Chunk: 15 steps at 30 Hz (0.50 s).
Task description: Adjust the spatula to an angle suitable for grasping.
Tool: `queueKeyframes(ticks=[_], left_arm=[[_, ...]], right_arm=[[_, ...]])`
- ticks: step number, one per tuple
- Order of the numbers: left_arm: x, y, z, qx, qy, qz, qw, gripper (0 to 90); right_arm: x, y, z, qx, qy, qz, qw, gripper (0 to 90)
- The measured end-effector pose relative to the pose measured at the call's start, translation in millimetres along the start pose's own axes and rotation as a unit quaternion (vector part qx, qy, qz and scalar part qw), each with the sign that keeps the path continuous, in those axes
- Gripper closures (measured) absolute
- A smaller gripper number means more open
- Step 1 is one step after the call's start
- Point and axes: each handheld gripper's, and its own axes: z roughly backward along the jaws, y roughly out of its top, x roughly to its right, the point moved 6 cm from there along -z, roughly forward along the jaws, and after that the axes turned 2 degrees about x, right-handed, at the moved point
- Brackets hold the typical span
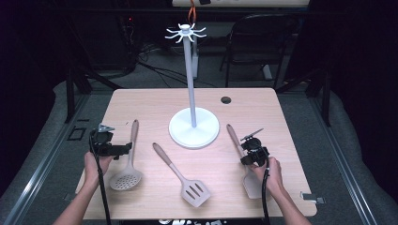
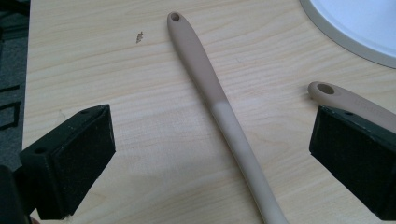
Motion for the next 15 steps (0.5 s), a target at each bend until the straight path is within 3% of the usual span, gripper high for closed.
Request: queueKeyframes(ticks=[4, 7, 11, 12, 13, 14, 15], left_arm=[[2.2, 0.6, 0.1, -0.001, -0.002, -0.002, 1.0, 0.2], [4.2, 1.3, 0.0, -0.001, 0.0, -0.006, 1.0, 0.2], [5.2, 2.0, 0.3, 0.0, 0.003, -0.008, 1.0, 0.2], [5.4, 2.0, 0.1, 0.0, 0.002, -0.008, 1.0, 0.2], [5.6, 2.0, -0.1, -0.001, 0.001, -0.008, 1.0, 0.2], [5.7, 1.9, -0.2, -0.002, 0.003, -0.009, 1.0, 0.2], [6.2, 1.9, -0.1, -0.004, 0.001, -0.009, 1.0, 0.2]], right_arm=[[-0.5, -1.5, 2.2, -0.021, 0.008, 0.004, 0.9997, 72.1], [-2.0, -0.2, 2.1, -0.018, 0.017, -0.003, 0.9997, 66.7], [-1.9, 3.3, 4.4, -0.003, 0.016, -0.006, 0.9998, 71.9], [-1.4, 3.1, 4.7, -0.011, 0.02, -0.003, 0.9997, 72.8], [1.4, 3.1, 5.4, -0.019, 0.005, 0.005, 0.9998, 73.7], [-1.1, 3.5, 2.2, -0.006, 0.025, -0.008, 0.9996, 73.8], [0.8, 3.7, 3.3, -0.016, 0.017, 0.002, 0.9997, 73.7]])
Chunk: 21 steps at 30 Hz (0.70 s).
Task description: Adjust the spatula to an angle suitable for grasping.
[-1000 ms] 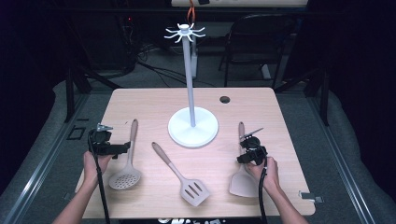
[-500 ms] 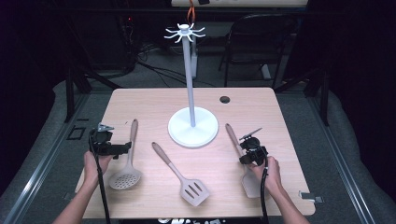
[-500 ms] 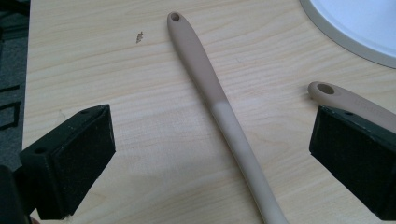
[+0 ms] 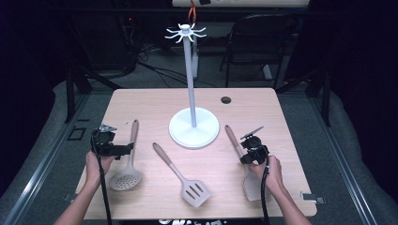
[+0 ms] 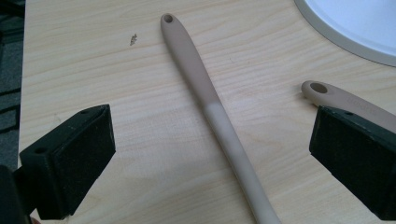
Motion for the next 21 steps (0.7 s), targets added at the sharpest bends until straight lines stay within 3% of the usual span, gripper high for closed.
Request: queueKeyframes(ticks=[2, 4, 6, 7, 10, 14, 17, 19, 21], left_arm=[[0.5, 0.2, 0.1, -0.001, -0.001, -0.002, 1.0, 0.2], [1.6, 0.7, 0.0, 0.001, 0.001, -0.003, 1.0, 0.2], [2.4, 0.8, 0.3, 0.0, 0.002, -0.006, 1.0, 0.2], [2.6, 0.7, 0.4, -0.001, 0.002, -0.007, 1.0, 0.2], [3.5, 0.8, 0.9, -0.002, 0.0, -0.008, 1.0, 0.2], [5.2, 2.0, 2.4, 0.001, -0.003, -0.007, 1.0, 0.2], [6.8, 3.1, 3.8, 0.003, -0.007, -0.007, 0.9999, 0.2], [8.2, 3.8, 4.3, 0.005, -0.006, -0.008, 0.9999, 0.2], [9.6, 4.5, 5.1, 0.006, -0.01, -0.011, 0.9999, 0.2]], right_arm=[[-1.7, 0.6, -1.9, 0.006, -0.003, -0.012, 0.9999, 73.7], [-2.6, 0.2, -3.4, -0.001, 0.002, -0.008, 1.0, 73.6], [-1.6, -0.7, -4.8, -0.008, -0.016, -0.002, 0.9998, 73.3], [-3.1, -1.3, -7.5, -0.008, -0.009, -0.004, 0.9999, 73.6], [-3.8, -1.3, -8.4, -0.007, -0.018, -0.004, 0.9998, 74.8], [-2.9, -1.7, -7.2, -0.007, -0.006, -0.009, 0.9999, 77.2], [0.2, -1.4, -4.1, 0.001, -0.029, -0.006, 0.9996, 78.6], [1.2, -1.1, -1.1, 0.014, -0.022, -0.018, 0.9995, 78.6], [1.0, 0.2, 1.7, 0.026, -0.017, -0.01, 0.9995, 78.7]])
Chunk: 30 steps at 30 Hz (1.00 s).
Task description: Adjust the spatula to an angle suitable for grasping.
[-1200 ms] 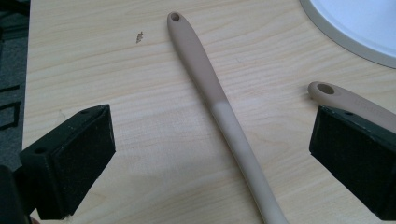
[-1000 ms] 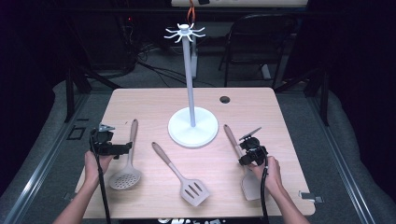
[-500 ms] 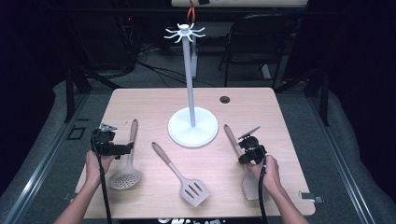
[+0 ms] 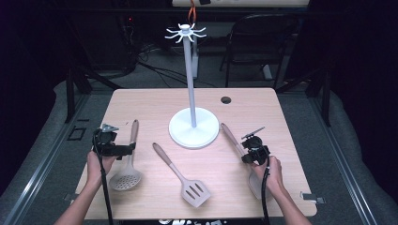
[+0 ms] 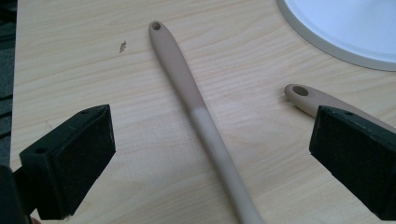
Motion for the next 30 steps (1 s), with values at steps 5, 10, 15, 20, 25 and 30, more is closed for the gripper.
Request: queueKeyframes(ticks=[5, 10, 15, 20, 25, 30], left_arm=[[5.4, 2.3, 2.6, 0.005, -0.007, 0.0, 1.0, 0.2], [9.1, 3.6, 4.0, 0.006, -0.011, -0.004, 0.9999, 0.2], [13.3, 7.1, 6.7, 0.018, -0.018, -0.001, 0.9997, 0.2], [19.7, 10.0, 8.3, 0.024, -0.023, -0.004, 0.9994, 0.2], [31.8, 13.6, 8.4, 0.026, -0.035, -0.018, 0.9989, 0.1], [45.8, 16.8, 9.0, 0.03, -0.046, -0.028, 0.9981, 0.2]], right_arm=[[-7.8, 4.4, 9.3, 0.036, 0.011, 0.012, 0.9992, 78.7], [-14.0, 6.7, 15.4, 0.054, 0.019, 0.027, 0.998, 78.6], [-16.3, 8.2, 20.4, 0.067, 0.022, 0.037, 0.9968, 78.6], [-21.2, 10.2, 24.2, 0.082, 0.032, 0.049, 0.9949, 78.6], [-26.3, 11.4, 26.9, 0.09, 0.031, 0.065, 0.9933, 78.6], [-32.6, 11.6, 28.5, 0.092, 0.035, 0.08, 0.9919, 78.6]])
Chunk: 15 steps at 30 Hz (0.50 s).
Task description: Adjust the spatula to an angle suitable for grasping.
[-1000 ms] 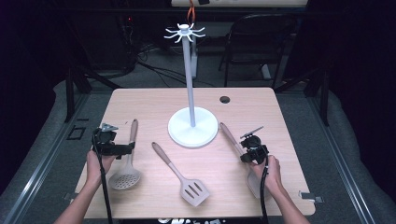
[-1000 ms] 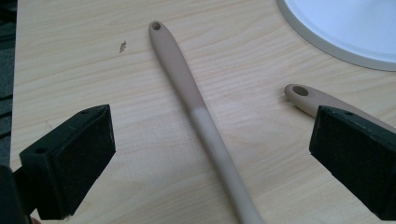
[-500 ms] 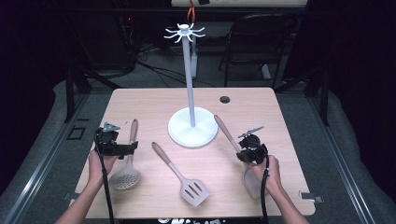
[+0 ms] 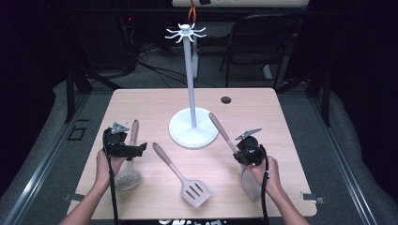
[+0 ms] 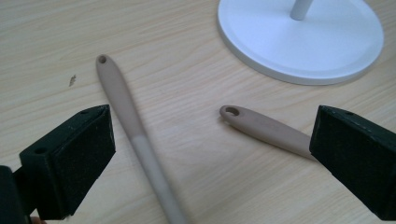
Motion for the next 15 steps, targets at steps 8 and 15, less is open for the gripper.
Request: queueKeyframes(ticks=[8, 15], left_arm=[[8.4, 3.5, -2.0, 0.0, -0.009, -0.008, 0.9999, 0.2], [12.4, 4.3, -2.5, 0.002, -0.015, -0.014, 0.9998, 0.2]], right_arm=[[-9.7, 4.6, 3.3, 0.015, 0.003, 0.016, 0.9998, 78.6], [-16.0, 7.4, 3.6, 0.019, 0.004, 0.032, 0.9993, 78.6]])
